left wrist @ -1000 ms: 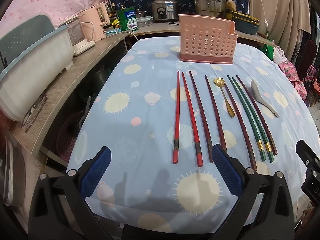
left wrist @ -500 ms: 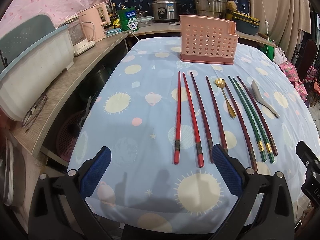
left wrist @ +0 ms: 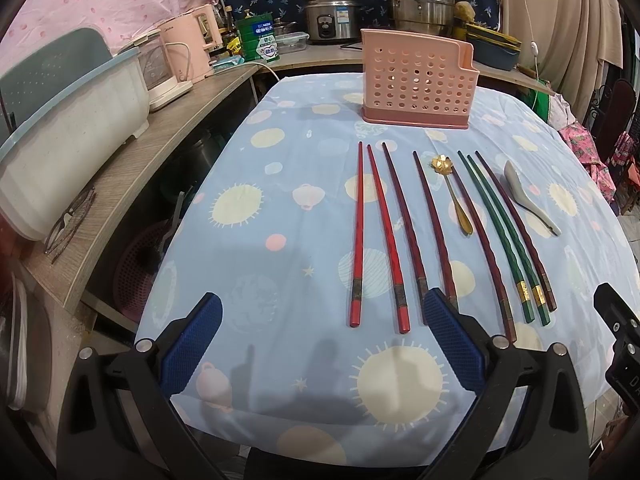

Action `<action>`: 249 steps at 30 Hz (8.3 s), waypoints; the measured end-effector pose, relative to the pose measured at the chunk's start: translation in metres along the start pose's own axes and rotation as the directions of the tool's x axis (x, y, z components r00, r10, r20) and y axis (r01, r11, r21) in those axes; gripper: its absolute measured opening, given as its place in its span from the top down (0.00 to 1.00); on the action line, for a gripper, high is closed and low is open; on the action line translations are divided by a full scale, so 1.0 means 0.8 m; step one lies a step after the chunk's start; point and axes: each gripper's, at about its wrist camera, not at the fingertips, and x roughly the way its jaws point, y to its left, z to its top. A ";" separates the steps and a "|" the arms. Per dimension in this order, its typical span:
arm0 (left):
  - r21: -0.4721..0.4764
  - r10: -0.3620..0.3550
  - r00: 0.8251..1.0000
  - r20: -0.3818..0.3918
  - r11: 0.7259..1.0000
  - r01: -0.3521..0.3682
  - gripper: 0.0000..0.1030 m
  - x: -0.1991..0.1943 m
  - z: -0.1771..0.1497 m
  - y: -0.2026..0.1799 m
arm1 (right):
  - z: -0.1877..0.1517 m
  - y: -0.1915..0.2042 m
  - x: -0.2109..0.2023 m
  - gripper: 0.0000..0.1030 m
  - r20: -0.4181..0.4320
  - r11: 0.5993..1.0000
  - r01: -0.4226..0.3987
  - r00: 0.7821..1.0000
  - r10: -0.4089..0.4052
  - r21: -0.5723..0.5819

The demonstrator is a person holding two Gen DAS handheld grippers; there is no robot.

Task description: Organize utensils

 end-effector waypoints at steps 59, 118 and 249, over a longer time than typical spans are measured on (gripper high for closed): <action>-0.005 -0.111 0.973 -0.200 0.994 0.112 0.91 0.098 0.009 0.004 | 0.067 -0.016 0.155 0.54 -0.120 0.997 -0.071 0.990 0.068 -0.016; -0.081 -0.203 0.977 -0.062 0.977 0.198 0.93 0.013 0.075 0.030 | 0.021 -0.052 0.121 0.89 -0.227 0.985 -0.156 0.959 0.170 0.078; -0.028 -0.214 0.965 -0.151 0.977 0.212 0.47 0.070 0.018 -0.011 | 0.005 -0.010 0.112 0.92 -0.231 0.976 -0.216 0.950 0.212 0.009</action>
